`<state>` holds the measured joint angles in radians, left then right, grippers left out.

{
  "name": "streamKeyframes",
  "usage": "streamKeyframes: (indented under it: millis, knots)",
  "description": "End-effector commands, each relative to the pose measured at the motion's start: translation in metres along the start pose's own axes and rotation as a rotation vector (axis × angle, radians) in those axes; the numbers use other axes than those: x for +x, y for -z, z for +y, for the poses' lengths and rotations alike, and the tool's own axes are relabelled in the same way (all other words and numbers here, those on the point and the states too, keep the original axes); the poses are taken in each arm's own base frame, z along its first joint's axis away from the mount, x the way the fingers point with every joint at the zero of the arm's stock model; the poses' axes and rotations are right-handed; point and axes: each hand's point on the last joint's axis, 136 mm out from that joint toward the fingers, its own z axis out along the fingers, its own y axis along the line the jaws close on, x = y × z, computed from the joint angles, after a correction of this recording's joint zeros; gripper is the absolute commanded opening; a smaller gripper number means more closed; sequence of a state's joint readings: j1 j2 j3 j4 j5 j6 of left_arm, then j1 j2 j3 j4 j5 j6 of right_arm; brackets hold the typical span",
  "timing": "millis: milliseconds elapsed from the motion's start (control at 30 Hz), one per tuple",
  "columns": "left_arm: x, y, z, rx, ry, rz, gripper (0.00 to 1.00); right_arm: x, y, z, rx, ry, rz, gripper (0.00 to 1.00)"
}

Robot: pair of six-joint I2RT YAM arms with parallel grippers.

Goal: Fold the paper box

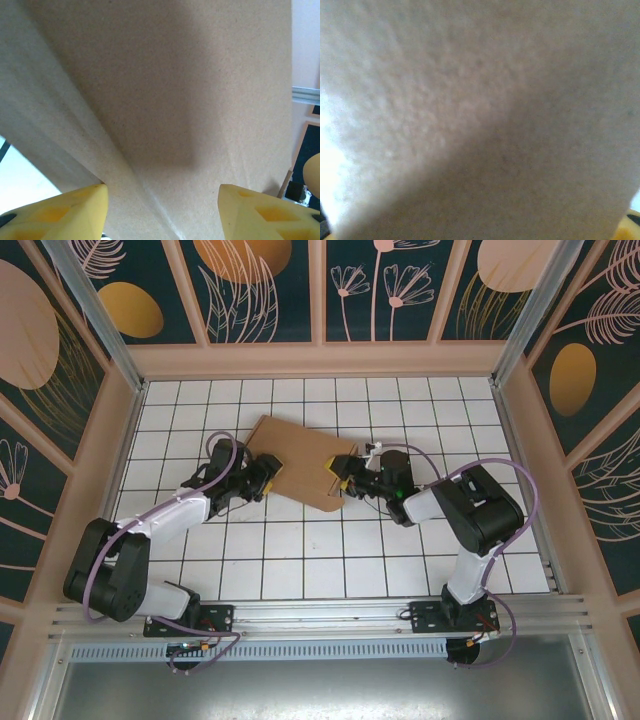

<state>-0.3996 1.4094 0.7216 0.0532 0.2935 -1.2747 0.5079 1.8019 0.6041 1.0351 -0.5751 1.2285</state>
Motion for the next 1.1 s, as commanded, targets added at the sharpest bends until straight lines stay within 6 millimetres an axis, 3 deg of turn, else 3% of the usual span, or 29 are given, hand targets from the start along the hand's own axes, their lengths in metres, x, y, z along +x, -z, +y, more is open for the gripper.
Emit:
streamKeyframes:
  millis: [0, 367, 500, 633, 733, 867, 1067]
  knots:
    - [-0.012, 0.001, -0.013, 0.029, -0.049, -0.070, 0.61, 0.011, 0.003, 0.073, -0.256, 0.006, 0.054, 0.27]
    - [-0.026, 0.017, -0.051, 0.265, -0.127, -0.186, 0.61, 0.041, -0.004, 0.127, -0.408, -0.123, 0.204, 0.27]
    - [-0.025, 0.022, -0.056, 0.300, -0.177, -0.201, 0.62, 0.038, -0.002, 0.132, -0.409, -0.143, 0.196, 0.27]
    - [-0.027, 0.029, -0.049, 0.233, -0.283, -0.234, 0.63, 0.027, -0.001, 0.123, -0.356, -0.132, 0.180, 0.25]
    - [-0.030, 0.046, -0.050, 0.134, -0.510, -0.275, 0.63, 0.009, 0.007, 0.101, -0.253, -0.124, 0.125, 0.24]
    - [-0.023, 0.077, -0.069, 0.117, -0.852, -0.308, 0.61, -0.009, 0.021, 0.080, -0.172, -0.107, 0.108, 0.24]
    - [0.010, 0.070, -0.079, -0.224, -1.439, -0.328, 0.59, -0.016, 0.038, 0.070, -0.171, -0.088, 0.155, 0.25]
